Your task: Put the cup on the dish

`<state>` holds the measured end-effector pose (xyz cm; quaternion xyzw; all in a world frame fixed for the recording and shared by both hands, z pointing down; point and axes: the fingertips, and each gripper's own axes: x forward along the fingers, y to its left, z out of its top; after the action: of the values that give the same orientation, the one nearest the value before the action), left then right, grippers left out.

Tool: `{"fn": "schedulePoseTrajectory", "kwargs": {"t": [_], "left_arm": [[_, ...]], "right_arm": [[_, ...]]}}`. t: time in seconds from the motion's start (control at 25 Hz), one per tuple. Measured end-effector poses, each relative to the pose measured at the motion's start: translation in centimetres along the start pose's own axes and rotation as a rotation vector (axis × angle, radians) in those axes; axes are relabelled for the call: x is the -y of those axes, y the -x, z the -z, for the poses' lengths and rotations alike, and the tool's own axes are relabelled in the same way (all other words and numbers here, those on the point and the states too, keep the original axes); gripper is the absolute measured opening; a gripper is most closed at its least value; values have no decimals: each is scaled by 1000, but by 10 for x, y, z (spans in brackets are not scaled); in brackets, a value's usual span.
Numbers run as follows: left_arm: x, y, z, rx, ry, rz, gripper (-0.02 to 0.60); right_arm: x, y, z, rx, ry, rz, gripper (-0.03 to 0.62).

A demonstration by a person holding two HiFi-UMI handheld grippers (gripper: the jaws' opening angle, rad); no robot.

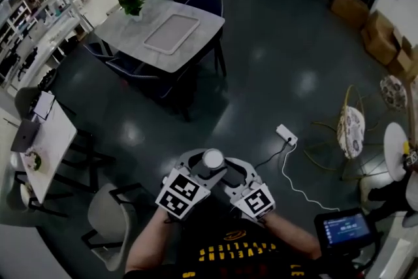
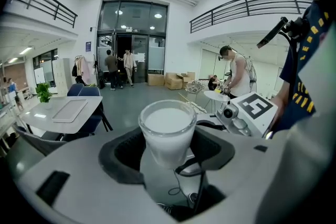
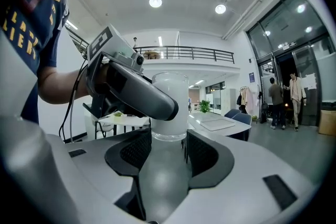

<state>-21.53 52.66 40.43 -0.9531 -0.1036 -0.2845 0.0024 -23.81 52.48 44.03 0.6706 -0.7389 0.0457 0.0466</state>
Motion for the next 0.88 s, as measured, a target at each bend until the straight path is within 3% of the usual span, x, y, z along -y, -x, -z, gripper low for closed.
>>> {"fn": "schedulePoseTrajectory", "kwargs": {"t": [0.4, 0.68, 0.88], "left_arm": [[-102, -6, -25, 88, -15, 30, 264], [-159, 4, -27, 133, -51, 38, 264], [-187, 12, -27, 172, -25, 37, 264]], "right_arm": [[47, -94, -22, 2, -52, 72, 213], [59, -152, -32, -3, -28, 103, 213], [61, -180, -38, -20, -13, 102, 213]]}}
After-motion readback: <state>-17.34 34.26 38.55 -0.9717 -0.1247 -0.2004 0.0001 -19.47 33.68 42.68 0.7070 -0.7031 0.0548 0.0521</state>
